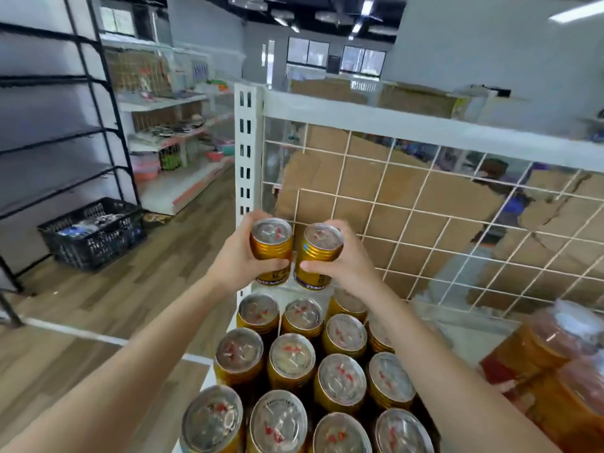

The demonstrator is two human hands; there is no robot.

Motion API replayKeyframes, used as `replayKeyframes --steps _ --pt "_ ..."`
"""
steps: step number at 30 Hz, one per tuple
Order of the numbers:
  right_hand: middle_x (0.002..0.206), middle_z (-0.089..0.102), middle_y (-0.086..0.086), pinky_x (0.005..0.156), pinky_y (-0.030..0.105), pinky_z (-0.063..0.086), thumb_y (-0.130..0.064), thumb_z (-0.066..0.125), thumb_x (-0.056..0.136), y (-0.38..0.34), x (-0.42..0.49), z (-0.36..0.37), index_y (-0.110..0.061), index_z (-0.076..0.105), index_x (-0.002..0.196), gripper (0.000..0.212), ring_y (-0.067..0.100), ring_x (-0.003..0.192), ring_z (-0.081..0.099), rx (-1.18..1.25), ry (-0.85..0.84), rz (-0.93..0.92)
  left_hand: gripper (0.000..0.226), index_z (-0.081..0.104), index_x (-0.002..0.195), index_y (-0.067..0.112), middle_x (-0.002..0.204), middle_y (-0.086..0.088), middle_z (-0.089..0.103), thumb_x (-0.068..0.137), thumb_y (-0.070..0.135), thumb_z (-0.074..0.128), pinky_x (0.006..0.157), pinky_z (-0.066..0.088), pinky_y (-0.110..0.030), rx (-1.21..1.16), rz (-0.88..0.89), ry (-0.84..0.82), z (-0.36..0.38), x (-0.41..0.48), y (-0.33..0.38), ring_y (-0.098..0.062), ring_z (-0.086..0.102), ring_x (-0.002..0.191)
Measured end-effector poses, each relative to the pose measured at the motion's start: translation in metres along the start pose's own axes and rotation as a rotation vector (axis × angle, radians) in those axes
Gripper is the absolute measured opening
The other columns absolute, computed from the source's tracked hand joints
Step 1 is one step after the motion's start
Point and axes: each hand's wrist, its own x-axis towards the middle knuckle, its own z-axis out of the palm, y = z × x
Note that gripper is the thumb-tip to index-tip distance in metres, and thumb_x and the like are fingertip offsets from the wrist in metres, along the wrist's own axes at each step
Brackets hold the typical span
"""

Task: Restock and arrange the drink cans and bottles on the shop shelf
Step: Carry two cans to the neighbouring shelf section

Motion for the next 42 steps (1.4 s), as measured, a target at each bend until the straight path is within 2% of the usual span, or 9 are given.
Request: replayKeyframes --steps 5,8,14,17,20,24,29,35,42 --pt "0.111 0.059 -0.008 0.092 0.039 0.047 -0.028 0.087 0.06 0.025 0.015 0.015 -0.028 0.045 0.113 0.068 0.011 0.103 0.057 -0.094 -0.097 0.085 0.074 0.044 0.122 0.02 0.109 0.007 0.062 0.061 0.011 0.086 0.087 0.049 -0.026 0.058 -0.046 -0.073 0.005 0.012 -0.028 -0.005 0.06 0.1" --pt "0.11 0.055 -0.008 0.094 0.038 0.045 -0.024 0.085 0.063 0.031 0.016 0.022 -0.023 0.044 0.116 0.068 0.012 0.104 0.054 -0.145 -0.188 0.145 0.073 0.043 0.122 0.016 0.106 0.007 0.061 0.063 0.009 0.085 0.077 0.045 -0.008 0.071 -0.086 -0.155 0.003 0.01 -0.038 0.006 0.059 0.093" --pt "0.117 0.054 -0.001 0.09 0.036 0.045 -0.036 0.083 0.066 0.034 0.018 0.029 -0.02 0.042 0.119 0.069 0.016 0.105 0.053 -0.322 -0.343 0.227 0.06 0.042 0.117 0.012 0.101 0.004 0.061 0.07 -0.001 0.077 0.072 0.045 -0.008 0.007 -0.177 -0.261 0.005 -0.003 -0.053 0.008 0.059 0.089" --pt "0.111 0.052 -0.002 0.082 0.032 0.042 -0.037 0.079 0.07 0.031 0.018 0.031 -0.017 0.044 0.119 0.063 0.014 0.099 0.051 -0.396 -0.401 0.238 0.059 0.04 0.119 0.009 0.102 -0.004 0.061 0.073 -0.001 0.076 0.072 0.047 -0.012 -0.032 -0.246 -0.32 0.003 0.0 -0.059 0.0 0.061 0.085" --pt "0.106 0.05 -0.003 0.074 0.029 0.038 -0.036 0.077 0.073 0.029 0.02 0.032 -0.015 0.045 0.12 0.06 0.014 0.094 0.049 -0.463 -0.437 0.258 0.054 0.039 0.12 0.009 0.105 -0.007 0.059 0.078 0.003 0.072 0.071 0.047 -0.011 -0.06 -0.318 -0.384 0.004 0.0 -0.063 -0.012 0.058 0.093" --pt "0.12 0.05 0.003 0.082 0.031 0.041 -0.033 0.072 0.078 0.023 0.022 0.031 -0.013 0.041 0.131 0.064 0.017 0.104 0.05 -0.513 -0.486 0.298 0.048 0.035 0.127 0.013 0.117 -0.008 0.055 0.087 0.011 0.063 0.076 0.046 -0.009 -0.034 -0.349 -0.468 0.006 0.001 -0.063 -0.012 0.054 0.102" --pt "0.129 0.053 0.008 0.09 0.034 0.043 -0.044 0.056 0.089 0.019 0.017 0.032 -0.011 0.045 0.131 0.054 0.022 0.111 0.052 -0.519 -0.428 0.293 0.054 0.041 0.13 0.023 0.127 -0.002 0.053 0.084 0.038 0.064 0.094 0.043 -0.024 -0.058 -0.422 -0.447 0.005 -0.002 -0.06 -0.013 0.051 0.115" --pt "0.144 0.042 -0.004 0.099 0.035 0.04 -0.051 0.05 0.09 -0.001 -0.02 0.012 -0.024 0.037 0.139 0.057 0.017 0.127 0.044 -0.614 -0.25 0.121 0.05 0.038 0.138 0.021 0.143 0.0 0.039 0.092 0.027 0.056 0.094 0.031 -0.02 0.26 -0.246 -0.286 0.003 -0.023 -0.027 -0.013 0.04 0.125" --pt "0.145 0.04 -0.009 0.103 0.029 0.032 -0.049 0.042 0.094 -0.027 -0.11 -0.056 -0.032 0.035 0.139 0.049 0.011 0.129 0.039 -0.661 -0.02 0.009 0.046 0.043 0.136 0.029 0.134 0.013 0.044 0.091 0.029 0.054 0.096 0.034 -0.023 0.355 0.012 -0.108 -0.002 -0.077 0.027 -0.007 0.043 0.122"
